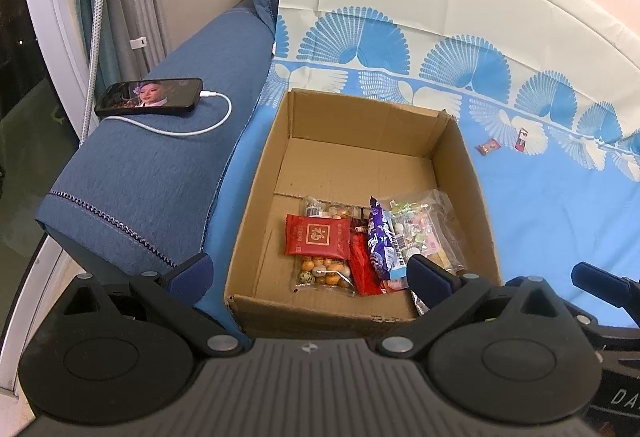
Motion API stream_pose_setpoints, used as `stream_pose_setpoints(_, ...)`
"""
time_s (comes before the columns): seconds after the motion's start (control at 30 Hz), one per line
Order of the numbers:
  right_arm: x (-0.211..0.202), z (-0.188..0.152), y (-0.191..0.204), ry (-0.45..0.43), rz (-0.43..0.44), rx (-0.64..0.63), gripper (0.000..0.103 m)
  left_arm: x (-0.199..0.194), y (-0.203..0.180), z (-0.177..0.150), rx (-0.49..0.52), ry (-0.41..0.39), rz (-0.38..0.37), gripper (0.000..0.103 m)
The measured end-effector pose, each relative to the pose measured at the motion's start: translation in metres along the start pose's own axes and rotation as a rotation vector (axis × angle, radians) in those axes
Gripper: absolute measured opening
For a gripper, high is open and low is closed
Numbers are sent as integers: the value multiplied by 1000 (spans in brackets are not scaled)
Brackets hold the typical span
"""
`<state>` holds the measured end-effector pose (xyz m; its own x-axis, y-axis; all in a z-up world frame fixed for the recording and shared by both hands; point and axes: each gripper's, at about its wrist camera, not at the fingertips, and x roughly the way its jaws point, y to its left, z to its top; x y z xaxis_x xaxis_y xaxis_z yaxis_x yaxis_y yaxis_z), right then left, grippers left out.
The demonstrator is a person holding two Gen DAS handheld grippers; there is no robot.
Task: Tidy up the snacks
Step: 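Move both tools over the small red candy and red Nescafe stick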
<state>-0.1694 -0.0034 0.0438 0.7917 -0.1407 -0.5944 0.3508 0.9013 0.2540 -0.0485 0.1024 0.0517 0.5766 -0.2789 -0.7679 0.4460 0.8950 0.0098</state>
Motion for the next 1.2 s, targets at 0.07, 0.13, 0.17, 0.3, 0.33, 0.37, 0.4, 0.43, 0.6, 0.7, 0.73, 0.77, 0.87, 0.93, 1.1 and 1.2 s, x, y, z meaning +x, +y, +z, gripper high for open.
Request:
stream_pose_setpoints(0.07, -1, 1, -5, -9, -4, 17, 101, 0, -4, 4, 7, 2, -1, 103)
stream_pose_setpoints(0.13, -2, 2, -13, -18, -11, 41, 101, 2, -10, 9, 13, 9, -8, 103)
stream_pose_setpoints(0.17, -2, 2, -17, -23, -15, 51, 101, 3, -13, 11, 16, 11, -11, 103)
stream_pose_setpoints(0.3, -6, 6, -40, -45, -49, 97, 101, 6, -32, 20, 40, 16, -23, 103)
stream_pose_setpoints(0.33, -7, 6, -47, -50, -58, 110, 101, 6, -39, 22, 47, 19, -32, 103)
stream_pose_setpoints(0.37, -9, 7, -55, -55, -69, 122, 101, 7, -44, 25, 52, 20, -40, 103)
stream_pose_setpoints(0.4, -11, 8, -62, -61, -80, 133, 101, 8, -50, 27, 59, 21, -48, 103)
stream_pose_setpoints(0.43, -13, 9, -69, -66, -92, 143, 101, 9, -57, 29, 67, 22, -55, 103)
stream_pose_setpoints(0.6, -23, 16, -108, -99, -160, 185, 101, 16, -93, 41, 103, 45, -117, 103)
stream_pose_setpoints(0.7, -28, 21, -133, -122, -207, 200, 101, 22, -115, 50, 132, 50, -142, 103)
stream_pose_setpoints(0.73, -30, 22, -141, -130, -221, 204, 101, 24, -123, 54, 144, 51, -149, 103)
stream_pose_setpoints(0.77, -31, 24, -149, -137, -234, 209, 101, 26, -131, 58, 157, 52, -157, 103)
stream_pose_setpoints(0.87, -33, 30, -176, -153, -277, 226, 101, 35, -156, 75, 191, 56, -171, 103)
stream_pose_setpoints(0.93, -32, 36, -193, -163, -309, 228, 101, 42, -175, 89, 214, 51, -183, 103)
stream_pose_setpoints(1.1, -20, 61, -242, -194, -370, 242, 101, 72, -233, 127, 289, 20, -205, 103)
stream_pose_setpoints(1.2, 0, 78, -274, -197, -400, 253, 101, 114, -273, 151, 336, 25, -188, 103)
